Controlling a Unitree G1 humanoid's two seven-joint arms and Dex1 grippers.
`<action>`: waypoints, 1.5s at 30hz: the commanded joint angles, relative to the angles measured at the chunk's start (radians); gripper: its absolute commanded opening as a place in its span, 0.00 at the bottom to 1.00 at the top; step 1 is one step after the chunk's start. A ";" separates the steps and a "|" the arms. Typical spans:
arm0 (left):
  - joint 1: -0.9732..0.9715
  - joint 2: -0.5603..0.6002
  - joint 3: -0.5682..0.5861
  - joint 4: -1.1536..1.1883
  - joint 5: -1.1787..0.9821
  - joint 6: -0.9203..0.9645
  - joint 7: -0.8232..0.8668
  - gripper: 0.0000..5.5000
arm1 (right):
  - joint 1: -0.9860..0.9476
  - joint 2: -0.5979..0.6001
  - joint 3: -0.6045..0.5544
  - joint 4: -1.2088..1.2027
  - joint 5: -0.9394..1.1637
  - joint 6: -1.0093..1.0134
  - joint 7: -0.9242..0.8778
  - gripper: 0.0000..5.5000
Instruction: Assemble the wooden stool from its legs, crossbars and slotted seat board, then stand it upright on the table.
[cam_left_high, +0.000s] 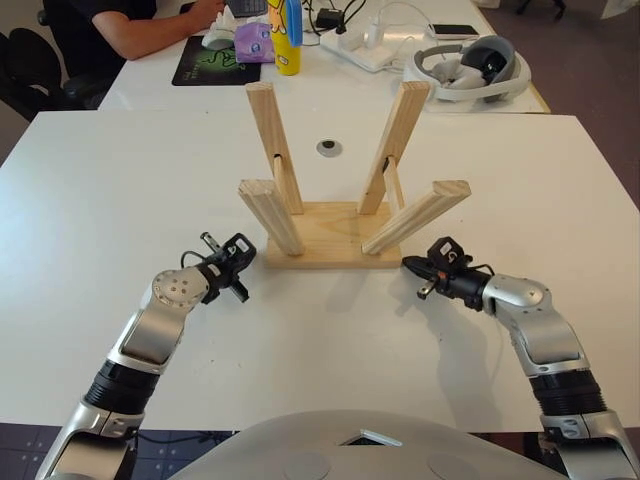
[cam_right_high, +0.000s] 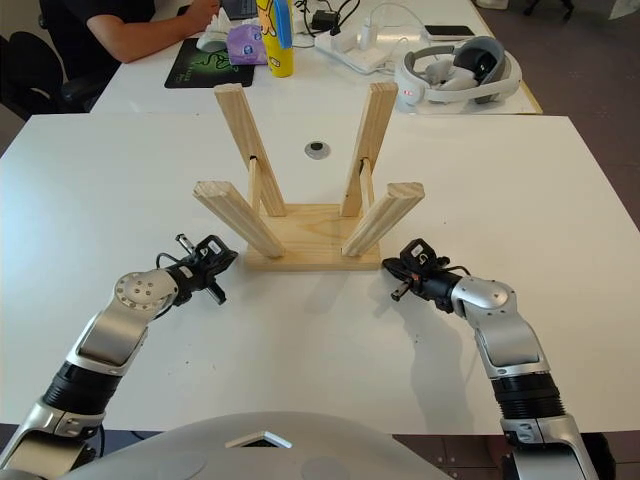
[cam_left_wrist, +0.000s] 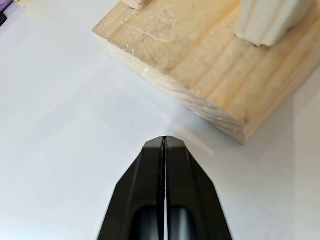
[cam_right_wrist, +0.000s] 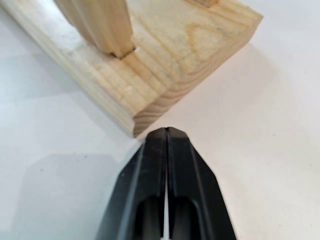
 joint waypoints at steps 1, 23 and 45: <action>0.030 -0.030 -0.052 0.046 -0.003 0.062 -0.022 0.00 | 0.011 0.024 0.043 0.016 -0.017 0.022 -0.017 0.01; -0.117 -0.036 0.034 -0.261 -0.227 0.378 -0.133 0.00 | -0.080 -0.019 0.049 -0.321 0.169 0.232 0.098 0.01; -0.265 0.200 0.214 -0.492 -0.551 0.671 -0.347 0.00 | -0.015 -0.219 -0.156 -0.696 0.490 0.536 0.173 0.01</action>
